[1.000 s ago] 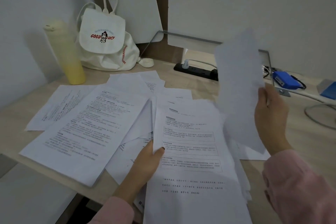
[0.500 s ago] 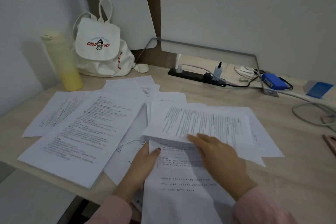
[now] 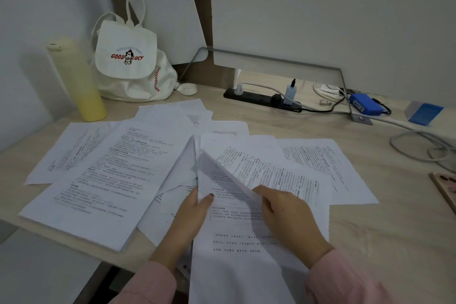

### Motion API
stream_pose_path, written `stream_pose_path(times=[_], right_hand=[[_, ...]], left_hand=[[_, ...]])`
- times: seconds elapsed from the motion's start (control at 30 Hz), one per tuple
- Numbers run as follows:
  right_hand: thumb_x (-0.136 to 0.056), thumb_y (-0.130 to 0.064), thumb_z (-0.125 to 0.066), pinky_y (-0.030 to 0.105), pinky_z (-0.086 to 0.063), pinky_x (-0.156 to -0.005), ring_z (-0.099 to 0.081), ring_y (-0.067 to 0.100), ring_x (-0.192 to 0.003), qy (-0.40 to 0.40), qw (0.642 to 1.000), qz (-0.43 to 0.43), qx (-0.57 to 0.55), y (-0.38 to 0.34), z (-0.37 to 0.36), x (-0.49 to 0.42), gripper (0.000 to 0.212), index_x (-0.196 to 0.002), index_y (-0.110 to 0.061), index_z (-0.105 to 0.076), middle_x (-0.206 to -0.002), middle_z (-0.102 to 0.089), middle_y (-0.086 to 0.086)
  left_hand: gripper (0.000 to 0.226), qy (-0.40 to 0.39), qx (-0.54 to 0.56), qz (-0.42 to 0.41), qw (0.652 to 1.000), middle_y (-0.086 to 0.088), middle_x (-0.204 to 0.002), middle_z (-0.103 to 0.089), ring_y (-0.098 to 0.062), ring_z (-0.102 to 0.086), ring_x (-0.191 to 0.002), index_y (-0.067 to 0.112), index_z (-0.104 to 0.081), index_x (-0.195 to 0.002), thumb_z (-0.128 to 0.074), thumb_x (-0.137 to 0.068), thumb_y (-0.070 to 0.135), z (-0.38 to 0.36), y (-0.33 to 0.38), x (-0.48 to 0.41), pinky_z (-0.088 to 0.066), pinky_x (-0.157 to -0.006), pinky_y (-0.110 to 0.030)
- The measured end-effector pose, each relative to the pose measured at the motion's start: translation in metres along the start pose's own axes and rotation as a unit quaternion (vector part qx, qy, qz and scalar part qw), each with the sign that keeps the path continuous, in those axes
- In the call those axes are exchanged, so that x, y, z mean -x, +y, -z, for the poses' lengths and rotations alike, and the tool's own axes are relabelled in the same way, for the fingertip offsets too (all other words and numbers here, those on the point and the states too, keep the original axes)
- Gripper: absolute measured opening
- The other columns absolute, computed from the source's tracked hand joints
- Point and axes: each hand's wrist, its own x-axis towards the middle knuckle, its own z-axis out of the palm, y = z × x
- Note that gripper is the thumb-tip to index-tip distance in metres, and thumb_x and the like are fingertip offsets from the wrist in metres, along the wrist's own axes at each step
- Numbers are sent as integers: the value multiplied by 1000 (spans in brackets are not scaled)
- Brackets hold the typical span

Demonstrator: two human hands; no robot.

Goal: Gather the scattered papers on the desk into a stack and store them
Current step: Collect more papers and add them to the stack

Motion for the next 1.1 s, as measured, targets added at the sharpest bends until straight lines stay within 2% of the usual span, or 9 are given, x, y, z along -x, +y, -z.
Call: stream_pose_path(times=[0.1, 0.23, 0.33, 0.4, 0.5, 0.57, 0.7, 0.83, 1.1], right_hand=[[-86, -2, -52, 23, -49, -70, -63, 18, -79, 116, 989, 48, -72, 13, 12, 2, 22, -102, -10, -66, -90, -70, 3], [-84, 6, -55, 25, -29, -108, -53, 10, -106, 186, 971, 82, -129, 43, 21, -2, 18, -83, -6, -68, -101, -64, -1], [-85, 9, -56, 24, -18, -108, -35, 16, -131, 138, 965, -50, -218, 66, 24, -2, 30, -78, -17, -67, -126, -52, -2], [-85, 4, -58, 22, -24, -104, -34, 14, -133, 79, 939, -118, -315, 78, 24, 2, 27, -78, -20, -66, -132, -47, -4], [-87, 1, -55, 9, -35, -88, -43, 13, -124, 22, 924, -149, -352, 89, 21, 5, 23, -78, -15, -68, -132, -48, -5], [-90, 0, -52, 12, -38, -89, -44, 12, -123, -8, 923, -156, -352, 91, 14, 5, 24, -80, -12, -70, -134, -49, -4], [-91, -2, -52, 14, -40, -88, -46, 12, -117, -29, 922, -176, -343, 96, 3, -6, 30, -108, -24, -62, -132, -50, -5], [-87, -15, -60, 36, -39, -97, -47, 29, -120, 46, 919, -346, -183, 130, 11, -19, 55, -138, -10, -40, -142, -44, 18], [-72, -46, -73, 46, -32, -103, -37, 41, -124, 3, 889, -457, -38, 161, 27, -19, 87, -136, 0, -35, -135, -40, 28]], left_hand=[[30, -6, 2, -5, 1000, 1, -116, -64, -17, -62, -104, 24, -52, -125, -45, -96, 21, 3, -3, -1, -50, -89, -33], [27, 5, 7, 12, 1000, 1, -112, -65, -14, -62, -99, 20, -54, -119, -45, -96, 11, 3, 0, -7, -48, -81, -23], [32, 47, 19, 39, 998, -14, -127, -57, -31, -52, -120, -3, -50, -126, -41, -96, 2, 4, 2, -8, -42, -90, -27], [25, 22, 13, 37, 999, 5, -113, -66, -18, -63, -105, 18, -60, -117, -50, -94, 17, 2, 5, -6, -47, -81, -21], [33, 3, 61, 41, 997, -3, -123, -62, -18, -58, -109, 18, -54, -127, -44, -97, 25, 4, 4, -3, -43, -99, -32], [41, -5, 52, 44, 998, -3, -128, -58, -20, -55, -116, 16, -49, -133, -45, -96, 32, 4, 4, -4, -39, -106, -37], [33, -31, 14, 12, 999, 5, -114, -65, -11, -62, -101, 26, -55, -122, -60, -89, 28, 3, 3, 0, -49, -84, -26], [29, -20, -16, 9, 1000, 4, -112, -65, -14, -62, -101, 26, -55, -118, -56, -91, 16, 3, 2, -1, -50, -85, -28], [30, -9, -28, 7, 1000, 5, -110, -65, -13, -62, -100, 23, -56, -121, -51, -93, 14, 1, 2, 0, -49, -88, -30]])
